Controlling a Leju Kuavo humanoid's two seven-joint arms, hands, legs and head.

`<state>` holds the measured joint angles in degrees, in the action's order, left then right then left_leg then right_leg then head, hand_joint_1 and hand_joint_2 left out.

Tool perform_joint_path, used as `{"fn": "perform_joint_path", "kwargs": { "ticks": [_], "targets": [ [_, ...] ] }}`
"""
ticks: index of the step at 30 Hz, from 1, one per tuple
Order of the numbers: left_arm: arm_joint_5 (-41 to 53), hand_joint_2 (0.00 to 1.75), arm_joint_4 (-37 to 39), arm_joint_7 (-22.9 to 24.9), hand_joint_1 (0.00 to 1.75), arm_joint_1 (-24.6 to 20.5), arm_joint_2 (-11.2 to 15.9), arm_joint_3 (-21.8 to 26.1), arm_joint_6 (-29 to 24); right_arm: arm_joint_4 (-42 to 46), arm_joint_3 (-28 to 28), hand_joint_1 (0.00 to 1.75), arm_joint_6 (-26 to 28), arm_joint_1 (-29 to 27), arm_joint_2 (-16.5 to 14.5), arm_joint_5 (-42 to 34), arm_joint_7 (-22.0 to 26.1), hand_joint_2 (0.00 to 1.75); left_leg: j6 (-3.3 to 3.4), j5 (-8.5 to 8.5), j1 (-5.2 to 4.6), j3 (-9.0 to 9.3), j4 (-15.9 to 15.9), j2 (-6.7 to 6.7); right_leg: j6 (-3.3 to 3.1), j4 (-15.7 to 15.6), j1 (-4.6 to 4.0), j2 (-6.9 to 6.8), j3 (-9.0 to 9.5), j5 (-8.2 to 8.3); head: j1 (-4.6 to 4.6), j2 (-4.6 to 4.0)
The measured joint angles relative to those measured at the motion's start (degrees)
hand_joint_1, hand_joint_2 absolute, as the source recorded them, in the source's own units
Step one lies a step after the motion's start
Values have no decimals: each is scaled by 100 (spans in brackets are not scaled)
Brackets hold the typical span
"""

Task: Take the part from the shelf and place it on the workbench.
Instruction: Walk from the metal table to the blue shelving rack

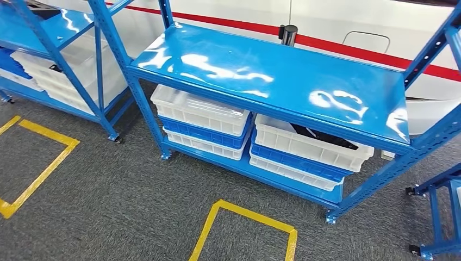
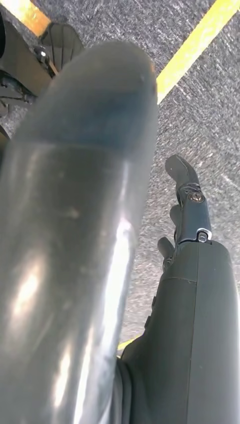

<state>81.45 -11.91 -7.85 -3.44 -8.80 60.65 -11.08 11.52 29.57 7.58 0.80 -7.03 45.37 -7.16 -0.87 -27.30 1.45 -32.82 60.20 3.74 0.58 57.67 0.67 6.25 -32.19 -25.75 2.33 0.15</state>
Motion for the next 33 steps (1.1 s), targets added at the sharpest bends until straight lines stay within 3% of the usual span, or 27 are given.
{"fn": "perform_joint_path", "kwargs": {
  "ticks": [1,3,5,7,9,10,11,12,14,16,17,18,19,21,23,24,25,26,27,29,30,32,33],
  "targets": [
    [1,0,0,3,0,-2,1,0,-6,0,1,0,-8,-1,-4,4,0,0,14,22,-9,44,-124,56,31,-3,1,56,-23,0,-2,0],
    [1,0,0,11,0,-7,1,1,-22,0,2,0,-28,-21,-7,10,-1,0,65,27,-33,52,-166,-44,107,-20,12,147,-88,10,-2,0],
    [2,0,-2,15,0,-11,2,2,-39,-1,5,0,-39,-42,-9,17,-2,0,154,60,-25,70,-216,-169,142,149,1,-53,-212,-83,-15,0],
    [4,0,-4,14,0,-7,4,3,-51,-1,8,0,-45,-26,-14,25,-3,0,219,70,-25,79,-246,-320,114,772,-5,-405,-534,-385,-40,0],
    [7,0,-4,17,0,4,4,3,-57,0,12,0,-49,-5,-19,36,-3,0,236,58,-37,77,-247,-489,118,1524,15,-541,-933,-674,-51,0],
    [8,0,-4,20,0,6,3,3,-57,0,15,0,-49,-8,-20,40,-3,0,233,50,-38,79,-247,-568,158,1680,27,-563,-1018,-704,-53,0],
    [8,0,-4,21,0,6,1,3,-57,0,20,0,-50,-14,-19,43,-5,0,224,41,-34,86,-246,-638,217,1604,38,-587,-978,-643,-55,0],
    [8,0,-4,22,0,6,-2,3,-57,0,26,0,-50,-20,-15,44,-7,0,209,30,-27,98,-246,-703,283,1288,49,-632,-808,-509,-55,0],
    [8,0,-5,22,0,5,-4,3,-58,0,36,0,-51,-14,-14,46,-10,0,156,-6,-41,136,-241,-819,357,430,55,-912,-328,-212,-61,0],
    [8,0,-7,24,0,7,0,3,-64,0,41,0,-52,9,-18,47,-10,0,79,-53,-79,195,-238,-935,299,11,35,-1124,-90,-52,-51,0],
    [8,0,-7,25,0,5,2,3,-67,0,44,0,-52,13,-21,47,-10,0,42,-74,-92,230,-247,-998,248,1,21,-1122,-99,-29,-45,0],
    [8,0,-7,26,0,0,1,3,-69,0,49,0,-52,13,-20,47,-10,0,6,-92,-86,272,-259,-1066,201,0,16,-1038,-103,-12,-39,0],
    [8,0,-7,27,0,-7,1,2,-70,0,57,0,-52,8,-21,46,-10,0,-33,-124,-70,301,-247,-1048,159,-7,38,-960,-99,-1,-35,0],
    [9,0,-7,26,0,-14,-1,1,-70,0,76,0,-52,3,-21,46,-10,0,-89,-345,-36,228,17,-783,77,-26,87,-813,-55,19,-12,0],
    [10,0,-7,30,0,-4,1,1,-70,0,88,0,-53,3,-24,48,-12,0,-103,-759,-24,-110,759,-454,26,-30,93,-665,-41,27,10,0],
    [12,0,-7,34,0,3,1,1,-71,0,91,0,-54,2,-27,50,-13,0,-103,-916,-25,-307,1146,-391,14,-28,81,-581,-39,24,10,0],
    [14,0,-7,38,0,9,2,1,-72,0,93,0,-54,-1,-29,52,-14,0,-99,-965,-26,-451,1393,-365,12,-27,71,-488,-34,22,10,0],
    [15,0,-7,42,0,14,2,1,-72,0,95,0,-55,-5,-31,54,-14,0,-91,-881,-24,-495,1414,-355,12,-24,66,-397,-24,21,9,0],
    [17,0,-7,44,0,16,2,1,-72,0,97,0,-55,-8,-32,55,-15,0,-82,-690,-20,-433,1214,-341,14,-22,67,-306,-10,19,9,0],
    [18,0,-6,44,0,19,2,1,-72,0,98,0,-55,-8,-36,55,-16,0,-65,-231,10,-123,431,-127,31,-9,64,-134,6,9,9,0],
    [19,0,-5,44,0,19,2,1,-72,0,98,0,-54,-4,-38,57,-16,0,-59,-91,24,0,112,-11,51,2,53,-63,-2,2,7,0],
    [18,0,-4,44,0,13,0,1,-73,0,98,0,-46,-7,-39,76,-11,0,-33,-34,12,74,-130,107,112,-2,48,41,-44,8,3,0],
    [17,0,-4,44,0,10,-1,1,-75,0,98,0,-36,-16,-38,98,-2,0,-1,-21,-4,66,-141,43,150,-19,55,87,-67,20,2,0]
  ]
}}
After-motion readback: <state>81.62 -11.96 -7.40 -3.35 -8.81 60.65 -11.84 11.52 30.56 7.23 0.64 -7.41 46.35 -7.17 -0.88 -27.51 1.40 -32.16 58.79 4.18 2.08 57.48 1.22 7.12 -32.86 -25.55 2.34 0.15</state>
